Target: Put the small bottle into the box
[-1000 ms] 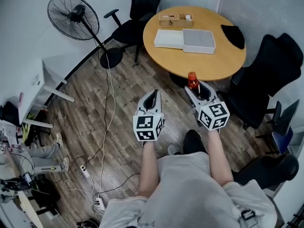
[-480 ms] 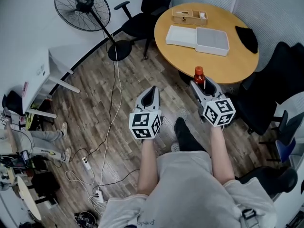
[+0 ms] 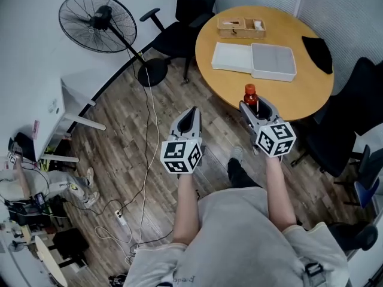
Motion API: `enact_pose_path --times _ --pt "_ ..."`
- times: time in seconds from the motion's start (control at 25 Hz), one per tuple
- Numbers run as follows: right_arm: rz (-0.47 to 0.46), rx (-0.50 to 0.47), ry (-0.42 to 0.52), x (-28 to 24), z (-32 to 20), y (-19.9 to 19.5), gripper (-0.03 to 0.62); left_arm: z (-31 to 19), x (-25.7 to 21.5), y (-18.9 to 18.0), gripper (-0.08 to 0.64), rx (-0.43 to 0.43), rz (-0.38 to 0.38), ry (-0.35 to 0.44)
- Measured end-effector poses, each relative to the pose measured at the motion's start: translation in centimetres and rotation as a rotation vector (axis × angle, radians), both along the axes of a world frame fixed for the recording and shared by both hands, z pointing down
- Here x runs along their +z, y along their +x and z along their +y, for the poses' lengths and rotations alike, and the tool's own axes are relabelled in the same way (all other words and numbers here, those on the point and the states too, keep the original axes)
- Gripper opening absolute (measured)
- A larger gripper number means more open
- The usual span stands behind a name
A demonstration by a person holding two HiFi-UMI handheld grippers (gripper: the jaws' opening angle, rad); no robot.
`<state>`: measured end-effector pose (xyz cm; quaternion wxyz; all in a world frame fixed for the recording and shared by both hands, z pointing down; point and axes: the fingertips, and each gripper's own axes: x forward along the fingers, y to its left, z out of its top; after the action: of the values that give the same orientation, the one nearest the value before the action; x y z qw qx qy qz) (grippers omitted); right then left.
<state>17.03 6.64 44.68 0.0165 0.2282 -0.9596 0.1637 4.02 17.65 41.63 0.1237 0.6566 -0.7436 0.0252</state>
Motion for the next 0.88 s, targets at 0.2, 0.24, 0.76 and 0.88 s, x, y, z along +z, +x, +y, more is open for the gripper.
enact_pose_path --times 0.2,0.24,0.76,0.88 --pt "-0.018 0.015 -0.011 -0.3 -4.7 -2.4 0.227 -4.7 -0.8 -2.5 0.029 0.011 -0.027 -0.004" --pt "-0.022 0.019 -0.014 -0.5 -5.7 -2.9 0.228 -5.6 -1.0 -3.1 0.029 0.014 -0.031 -0.005" --pt "-0.059 0.049 -0.023 -1.0 -15.9 -6.0 0.229 -16.8 -0.7 -7.1 0.029 0.061 -0.082 -0.032" --pt "-0.058 0.070 -0.016 -0.8 -18.1 -6.4 0.227 -18.7 -0.4 -7.5 0.029 0.075 -0.087 -0.029"
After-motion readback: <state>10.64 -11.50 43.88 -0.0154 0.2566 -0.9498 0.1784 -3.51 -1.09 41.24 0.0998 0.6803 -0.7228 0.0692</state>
